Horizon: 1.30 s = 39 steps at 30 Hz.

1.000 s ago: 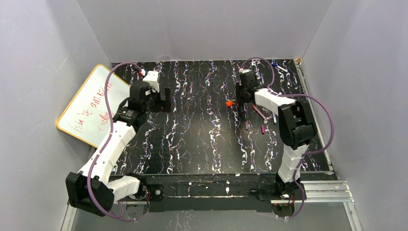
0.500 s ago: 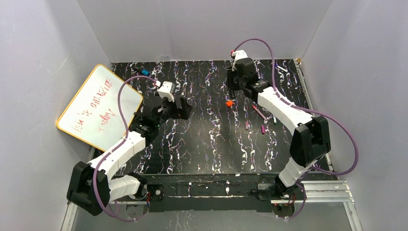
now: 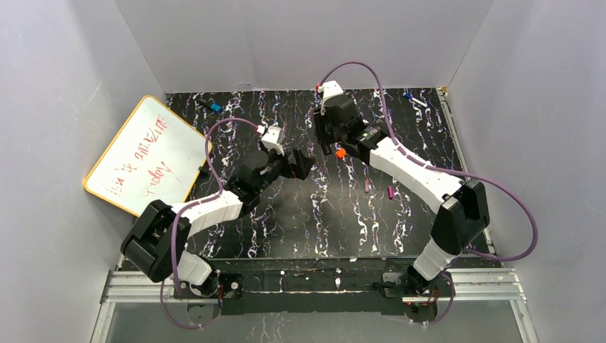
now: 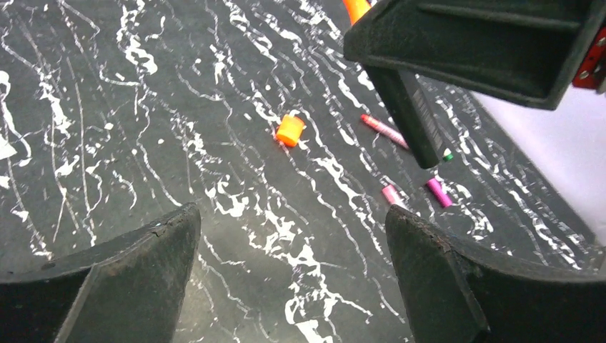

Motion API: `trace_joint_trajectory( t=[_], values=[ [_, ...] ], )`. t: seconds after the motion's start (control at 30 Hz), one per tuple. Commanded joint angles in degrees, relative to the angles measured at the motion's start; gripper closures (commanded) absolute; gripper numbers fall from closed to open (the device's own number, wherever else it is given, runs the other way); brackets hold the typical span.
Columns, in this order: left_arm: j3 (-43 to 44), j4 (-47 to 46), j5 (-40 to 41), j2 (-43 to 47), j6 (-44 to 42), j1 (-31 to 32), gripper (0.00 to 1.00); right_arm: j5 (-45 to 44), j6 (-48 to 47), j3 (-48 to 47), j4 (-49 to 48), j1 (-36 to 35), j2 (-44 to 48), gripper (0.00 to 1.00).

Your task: Insert the pens into the pen caps

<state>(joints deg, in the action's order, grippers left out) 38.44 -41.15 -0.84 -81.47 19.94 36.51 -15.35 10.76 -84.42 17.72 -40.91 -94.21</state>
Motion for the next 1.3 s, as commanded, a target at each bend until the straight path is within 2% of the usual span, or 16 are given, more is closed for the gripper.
trace_joint_trajectory(
  t=[0.0, 0.23, 0.47, 1.0, 1.27],
  values=[
    [1.27, -7.47, -2.23, 1.48, 2.41, 0.05, 0.02, -3.13, 0.38, -3.2, 0.08, -0.88, 3.83, 0.93],
    [0.67, -15.62, -9.58, -0.53, 9.92, -0.01, 0.02, -3.93, 0.56, -3.66, 0.1, -2.46, 4.29, 0.92],
    [0.97, -23.54, -10.93, -5.2, 17.34, -0.04, 0.02, -5.24, -0.49, -4.7, 0.69, -3.89, 4.25, 0.92],
    [4.14, -26.06, -8.86, -8.09, 18.82, -0.03, 0.02, -7.71, -0.01, -4.01, 1.39, -7.62, 5.22, 0.93],
    [4.87, -26.51, -9.77, -8.8, 19.73, 0.02, 0.34, -8.72, 0.35, -3.41, 1.54, -8.67, 5.77, 0.93]
  ],
)
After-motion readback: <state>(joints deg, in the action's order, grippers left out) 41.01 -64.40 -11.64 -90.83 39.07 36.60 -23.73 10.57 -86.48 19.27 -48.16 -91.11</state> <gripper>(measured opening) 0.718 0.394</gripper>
